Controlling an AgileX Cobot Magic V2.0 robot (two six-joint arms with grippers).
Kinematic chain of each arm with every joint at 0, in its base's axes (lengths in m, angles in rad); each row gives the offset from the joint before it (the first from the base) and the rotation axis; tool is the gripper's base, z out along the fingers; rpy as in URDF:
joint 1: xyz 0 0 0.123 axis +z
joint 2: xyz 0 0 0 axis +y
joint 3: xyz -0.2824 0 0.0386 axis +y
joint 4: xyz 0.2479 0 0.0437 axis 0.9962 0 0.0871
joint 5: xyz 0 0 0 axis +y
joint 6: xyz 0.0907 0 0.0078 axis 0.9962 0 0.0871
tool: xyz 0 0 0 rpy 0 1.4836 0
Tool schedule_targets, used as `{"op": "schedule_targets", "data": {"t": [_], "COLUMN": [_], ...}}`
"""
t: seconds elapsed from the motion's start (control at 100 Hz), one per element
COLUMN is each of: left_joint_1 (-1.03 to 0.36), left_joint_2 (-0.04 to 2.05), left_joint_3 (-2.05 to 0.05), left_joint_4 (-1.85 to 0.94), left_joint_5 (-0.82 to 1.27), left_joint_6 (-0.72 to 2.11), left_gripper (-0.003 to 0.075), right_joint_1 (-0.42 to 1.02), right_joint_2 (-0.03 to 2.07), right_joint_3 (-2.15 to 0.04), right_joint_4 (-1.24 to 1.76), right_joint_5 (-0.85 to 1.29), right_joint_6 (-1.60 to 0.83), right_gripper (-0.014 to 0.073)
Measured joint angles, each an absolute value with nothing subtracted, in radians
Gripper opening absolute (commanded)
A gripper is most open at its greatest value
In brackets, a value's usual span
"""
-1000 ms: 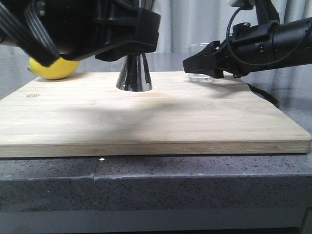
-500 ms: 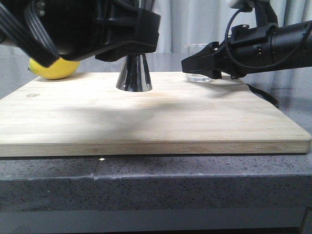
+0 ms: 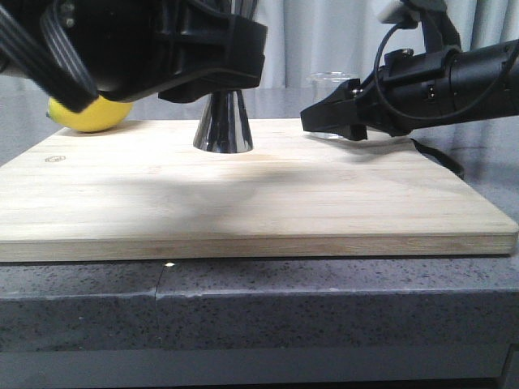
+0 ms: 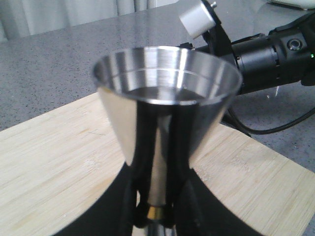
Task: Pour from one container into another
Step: 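Tilt the beaker upright and set it back on the board, then open the right gripper and raise it away from the beaker, then lower the held jigger onto the board with the left gripper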
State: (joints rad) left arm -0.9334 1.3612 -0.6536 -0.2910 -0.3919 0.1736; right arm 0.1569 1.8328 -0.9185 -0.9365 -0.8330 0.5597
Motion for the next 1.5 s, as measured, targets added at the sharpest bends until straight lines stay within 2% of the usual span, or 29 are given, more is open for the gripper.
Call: {"op": "schedule_targets", "data": {"t": [0.25, 0.67, 1.14, 1.5], "left_joint_1": [-0.933, -0.925, -0.739, -0.71], "left_joint_2": [1.361, 1.361, 1.361, 1.412], "left_joint_3": [-0.654, -0.654, -0.648, -0.527], "left_joint_4": [-0.291, -0.289, -0.276, -0.273], "left_joint_5": [-0.392, -0.453, -0.523, -0.708], "left_joint_6": [0.174, 0.199, 0.2, 0.168], "left_gripper": [-0.0019, -0.002, -0.002, -0.002], "right_joint_1": [0.157, 0.157, 0.157, 0.157], "right_joint_2": [1.758, 1.51, 1.113, 1.023], "right_joint_3": [-0.919, -0.917, -0.917, -0.915], "right_joint_4": [-0.89, -0.874, -0.874, -0.874], "right_joint_5": [-0.845, -0.943, -0.97, -0.912], "right_joint_6": [0.56, 0.56, 0.56, 0.56], "right_gripper": [0.0594, 0.0594, 0.0594, 0.0594]}}
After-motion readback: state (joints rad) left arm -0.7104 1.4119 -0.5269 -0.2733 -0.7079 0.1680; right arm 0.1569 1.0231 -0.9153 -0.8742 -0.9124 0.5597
